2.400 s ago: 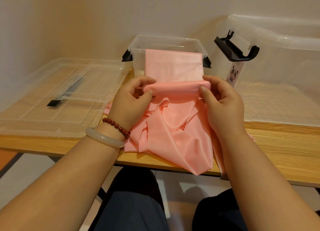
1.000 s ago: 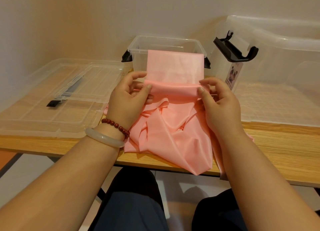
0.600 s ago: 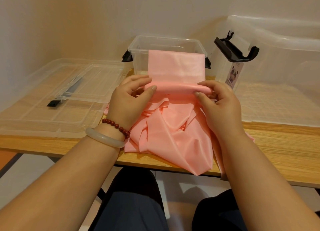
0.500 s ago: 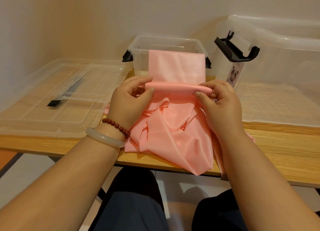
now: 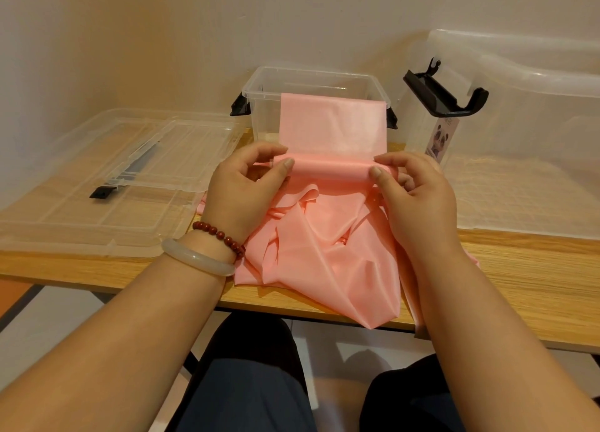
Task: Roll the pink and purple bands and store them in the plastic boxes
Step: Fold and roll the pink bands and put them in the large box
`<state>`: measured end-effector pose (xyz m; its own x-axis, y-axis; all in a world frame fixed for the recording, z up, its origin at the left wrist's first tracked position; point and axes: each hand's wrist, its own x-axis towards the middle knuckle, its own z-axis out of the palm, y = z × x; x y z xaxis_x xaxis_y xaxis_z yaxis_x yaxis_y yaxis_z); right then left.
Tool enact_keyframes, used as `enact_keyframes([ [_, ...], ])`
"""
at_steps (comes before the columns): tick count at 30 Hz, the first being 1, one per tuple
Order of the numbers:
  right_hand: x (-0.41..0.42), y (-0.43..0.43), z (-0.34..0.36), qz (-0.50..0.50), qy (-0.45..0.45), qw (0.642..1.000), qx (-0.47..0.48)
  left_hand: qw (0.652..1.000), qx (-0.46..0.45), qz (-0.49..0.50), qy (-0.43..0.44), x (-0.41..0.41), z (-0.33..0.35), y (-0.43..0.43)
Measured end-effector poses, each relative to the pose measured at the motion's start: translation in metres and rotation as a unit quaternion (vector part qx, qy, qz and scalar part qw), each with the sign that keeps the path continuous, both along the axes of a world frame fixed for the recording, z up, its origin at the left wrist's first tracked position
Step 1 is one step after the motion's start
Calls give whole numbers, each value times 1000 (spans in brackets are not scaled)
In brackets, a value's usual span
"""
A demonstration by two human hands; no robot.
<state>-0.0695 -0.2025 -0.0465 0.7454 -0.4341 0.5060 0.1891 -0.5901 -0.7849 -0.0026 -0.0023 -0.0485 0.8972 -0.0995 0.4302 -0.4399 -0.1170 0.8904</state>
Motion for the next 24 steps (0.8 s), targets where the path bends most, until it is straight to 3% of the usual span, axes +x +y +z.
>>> enact_keyframes([
  [5, 0, -1, 0, 29, 20, 999, -25, 1000, 24, 2, -4, -1, 2, 1],
  [15, -3, 4, 1, 13, 4, 999, 41, 1000, -12, 2, 8, -2, 2, -2],
  [24, -1, 0, -1, 24, 19, 1000, -1, 999, 14, 0, -30, 2, 0, 0],
])
